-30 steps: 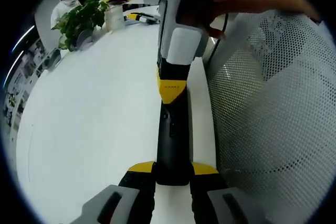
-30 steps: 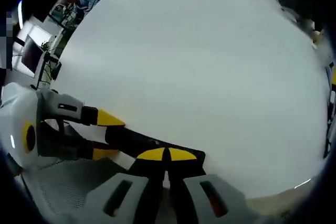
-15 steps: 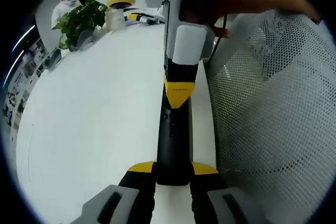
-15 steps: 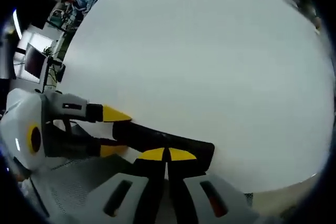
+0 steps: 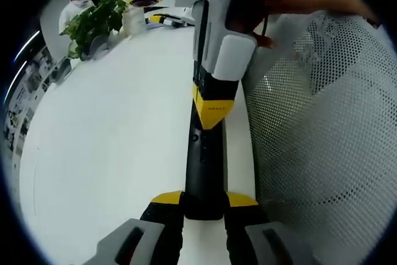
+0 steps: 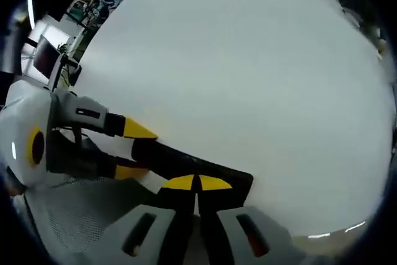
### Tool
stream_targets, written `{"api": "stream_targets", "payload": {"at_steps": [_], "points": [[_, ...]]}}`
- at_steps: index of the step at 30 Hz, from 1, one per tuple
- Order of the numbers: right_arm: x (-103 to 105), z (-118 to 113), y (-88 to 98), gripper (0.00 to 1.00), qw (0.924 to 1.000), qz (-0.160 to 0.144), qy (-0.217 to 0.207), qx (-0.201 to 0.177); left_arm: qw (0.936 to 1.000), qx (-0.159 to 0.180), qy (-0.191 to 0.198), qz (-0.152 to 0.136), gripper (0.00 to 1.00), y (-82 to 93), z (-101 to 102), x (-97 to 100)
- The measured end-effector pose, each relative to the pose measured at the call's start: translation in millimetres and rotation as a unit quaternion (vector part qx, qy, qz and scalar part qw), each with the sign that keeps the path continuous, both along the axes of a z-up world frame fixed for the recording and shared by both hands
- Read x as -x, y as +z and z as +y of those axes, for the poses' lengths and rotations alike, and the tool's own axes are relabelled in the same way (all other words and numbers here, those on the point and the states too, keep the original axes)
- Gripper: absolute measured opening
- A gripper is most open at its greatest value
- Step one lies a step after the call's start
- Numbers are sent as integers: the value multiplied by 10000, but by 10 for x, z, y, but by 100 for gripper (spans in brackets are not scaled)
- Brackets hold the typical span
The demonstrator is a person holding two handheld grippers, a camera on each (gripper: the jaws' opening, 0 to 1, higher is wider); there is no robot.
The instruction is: Press the specified remote control buttons in sequence, fully releasing each button before pressing the next.
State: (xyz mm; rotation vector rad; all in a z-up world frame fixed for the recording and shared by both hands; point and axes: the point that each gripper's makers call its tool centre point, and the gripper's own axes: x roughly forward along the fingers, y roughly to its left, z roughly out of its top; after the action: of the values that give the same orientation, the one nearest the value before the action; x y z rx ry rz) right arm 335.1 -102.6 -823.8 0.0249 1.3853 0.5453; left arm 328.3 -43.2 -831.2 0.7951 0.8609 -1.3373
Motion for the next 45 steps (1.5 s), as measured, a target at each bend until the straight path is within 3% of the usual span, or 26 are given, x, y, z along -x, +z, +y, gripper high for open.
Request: {"api": "stream_targets", "payload": {"at_steps": [8,11,23,37,41,45], "points": [[0,-34,0,0,9998,119,-135,20,10000,36,39,-3,25,-3,-1,3],[149,-104,-4,0,9980,583,-115,206,10000,49,51,-4,25,-4,-2,3],[122,-136,-6,0,9981,528,-193,249,10000,43,49,-4,25,-1,-3,5],[135,-135,-33,0,9984,382,209,349,10000,8,27,1,25,-1,-6,1],[133,-134,-32,0,9984,427,165,332,10000,14,35,-3,25,-1,-5,1],[130,-147,-23,0,9978,606,-172,208,10000,42,54,-1,25,0,-4,0]]}}
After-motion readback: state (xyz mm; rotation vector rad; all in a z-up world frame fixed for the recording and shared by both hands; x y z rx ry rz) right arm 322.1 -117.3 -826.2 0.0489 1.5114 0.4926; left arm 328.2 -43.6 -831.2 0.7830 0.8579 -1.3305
